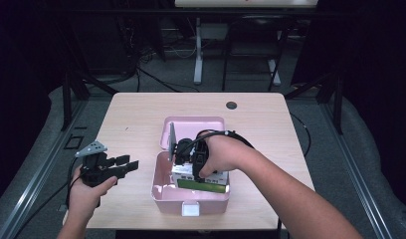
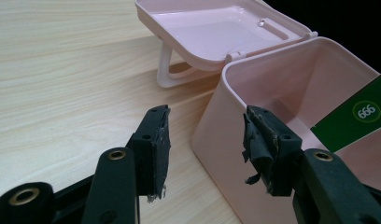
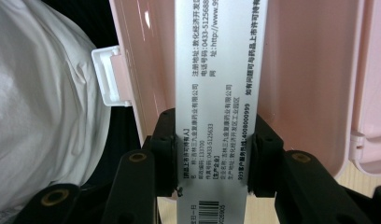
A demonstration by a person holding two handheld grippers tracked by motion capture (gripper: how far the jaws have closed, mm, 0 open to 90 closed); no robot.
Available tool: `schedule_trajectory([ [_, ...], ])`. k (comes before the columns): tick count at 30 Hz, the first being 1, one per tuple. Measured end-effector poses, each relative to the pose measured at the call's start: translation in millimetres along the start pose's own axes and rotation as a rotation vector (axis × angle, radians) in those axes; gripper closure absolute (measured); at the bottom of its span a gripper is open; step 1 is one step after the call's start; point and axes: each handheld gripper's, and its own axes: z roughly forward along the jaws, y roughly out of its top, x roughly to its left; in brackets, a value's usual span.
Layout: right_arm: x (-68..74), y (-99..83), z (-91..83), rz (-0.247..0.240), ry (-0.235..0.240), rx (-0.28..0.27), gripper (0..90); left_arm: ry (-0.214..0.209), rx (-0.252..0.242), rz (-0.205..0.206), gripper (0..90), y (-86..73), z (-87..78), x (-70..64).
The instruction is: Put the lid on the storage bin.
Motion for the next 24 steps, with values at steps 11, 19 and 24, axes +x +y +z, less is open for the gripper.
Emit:
schedule_trajectory([
  [11, -2.2, -3.6, 15.0, -0.023, 0.01, 0.017, 61.1, -0.01, 0.009, 0.019, 50.6, 0.7, 3.6, -6.6],
  [19, -3.1, -6.5, 20.3, -0.026, 0.019, 0.014, 61.2, -0.01, 0.012, 0.018, 50.6, 0.2, 4.8, -6.8],
  [24, -3.4, -7.1, 24.2, -0.024, 0.027, 0.01, 61.2, -0.01, 0.009, 0.018, 50.6, 0.3, 4.5, -6.8],
])
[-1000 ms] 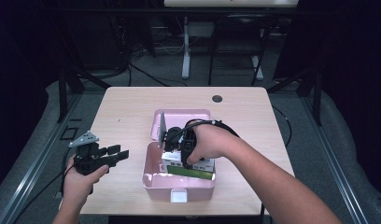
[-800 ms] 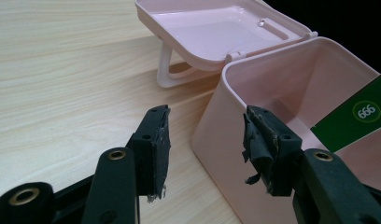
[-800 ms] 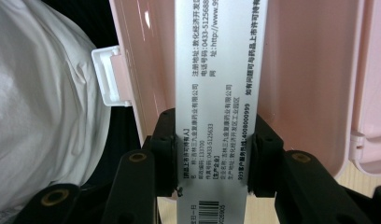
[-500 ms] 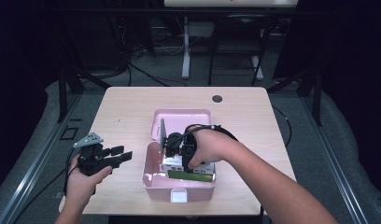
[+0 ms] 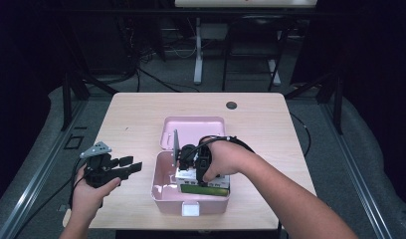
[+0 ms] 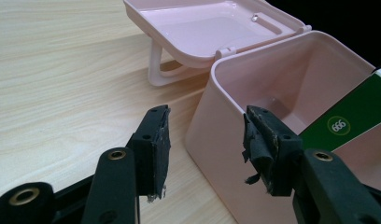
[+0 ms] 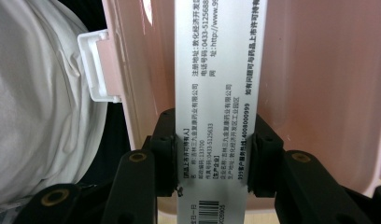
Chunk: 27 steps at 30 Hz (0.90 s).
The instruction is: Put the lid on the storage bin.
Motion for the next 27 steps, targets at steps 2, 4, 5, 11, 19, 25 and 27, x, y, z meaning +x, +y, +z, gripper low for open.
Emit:
schedule_trajectory([
  [2, 0.5, -0.3, 4.1, -0.008, 0.0, 0.011, 61.2, 0.0, 0.0, 0.0, 50.6, 0.0, 0.0, 0.0],
  [4, 0.3, -0.3, 6.2, -0.009, 0.004, 0.012, 61.2, 0.0, 0.001, 0.0, 50.6, 0.0, 0.1, -0.2],
  [5, 0.3, -0.3, 6.2, -0.009, 0.004, 0.012, 61.2, 0.0, 0.001, 0.0, 50.6, 0.0, 0.1, -0.2],
  [11, 0.7, 1.0, 10.8, -0.019, 0.001, 0.017, 61.2, 0.0, 0.004, 0.0, 50.6, -0.3, 0.8, 0.2],
  [19, 1.2, 2.0, 17.9, -0.032, 0.011, 0.019, 61.2, 0.002, 0.003, -0.001, 50.6, -0.5, 0.8, 0.5],
  [25, 1.6, 3.0, 22.2, -0.036, 0.019, 0.025, 61.2, 0.0, 0.009, 0.001, 50.6, -0.7, 1.6, 0.6],
  [27, 1.7, 2.1, 25.1, -0.034, 0.023, 0.024, 61.2, 0.003, 0.012, 0.001, 50.6, -0.8, 1.7, 0.8],
])
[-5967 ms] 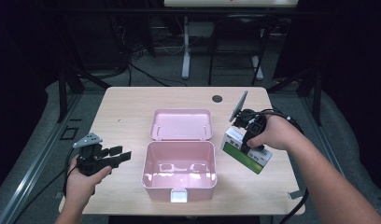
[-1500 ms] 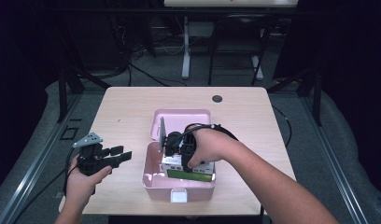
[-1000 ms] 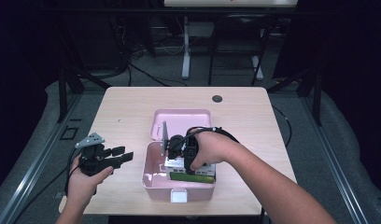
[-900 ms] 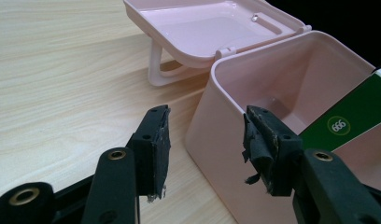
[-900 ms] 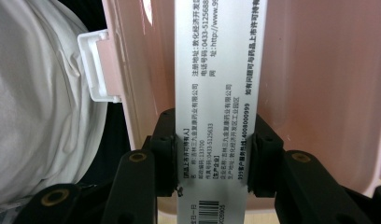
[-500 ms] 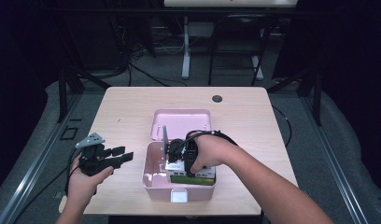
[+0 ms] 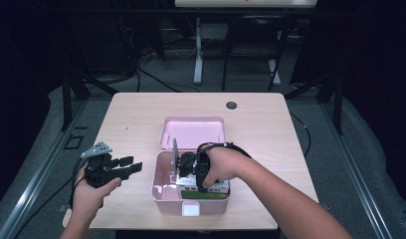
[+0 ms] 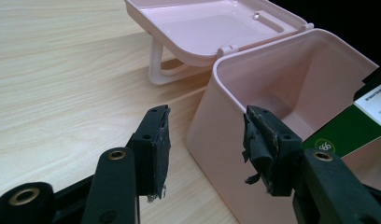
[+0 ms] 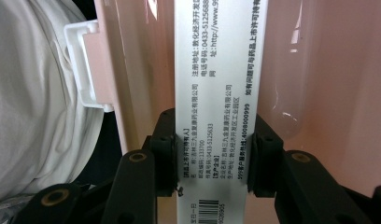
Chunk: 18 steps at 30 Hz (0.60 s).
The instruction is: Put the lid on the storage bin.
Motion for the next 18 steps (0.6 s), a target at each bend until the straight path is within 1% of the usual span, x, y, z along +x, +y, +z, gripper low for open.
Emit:
schedule_trajectory([
  [4, 0.0, -0.2, 2.1, 0.0, -0.002, 0.006, 61.2, -0.004, -0.003, 0.0, 50.6, -0.1, 0.4, -0.3],
  [11, 2.5, 1.4, 4.6, -0.022, -0.002, 0.014, 61.2, 0.001, -0.001, -0.001, 50.6, -0.2, 0.8, -0.2],
  [18, 2.4, 0.3, 11.9, -0.02, 0.007, 0.01, 61.3, 0.001, 0.0, -0.001, 50.6, -0.3, 0.9, 0.0],
])
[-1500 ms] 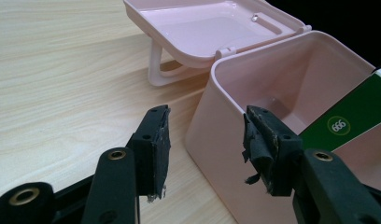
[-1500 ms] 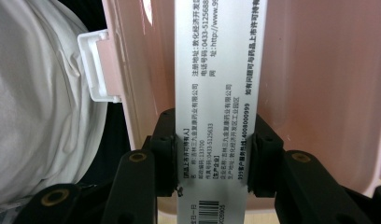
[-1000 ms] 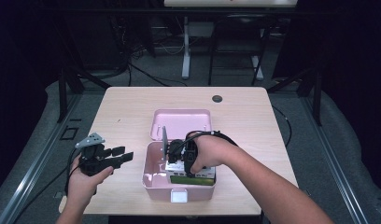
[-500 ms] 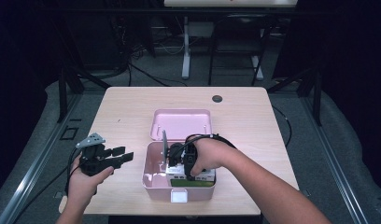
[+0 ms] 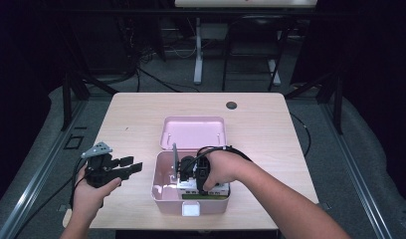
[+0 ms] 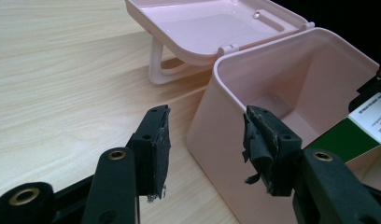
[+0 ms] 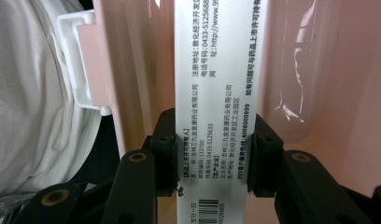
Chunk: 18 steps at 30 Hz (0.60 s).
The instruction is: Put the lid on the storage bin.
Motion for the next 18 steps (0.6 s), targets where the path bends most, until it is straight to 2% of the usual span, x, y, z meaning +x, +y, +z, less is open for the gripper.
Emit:
schedule_trajectory([
  [15, 0.4, -1.5, 16.9, -0.012, 0.028, -0.014, 61.2, -0.001, -0.003, 0.0, 50.6, -0.2, 0.2, 0.0],
  [18, 1.5, -1.8, 20.2, -0.022, 0.022, -0.005, 61.2, 0.001, 0.001, 0.0, 50.6, -0.2, 0.1, 0.1],
])
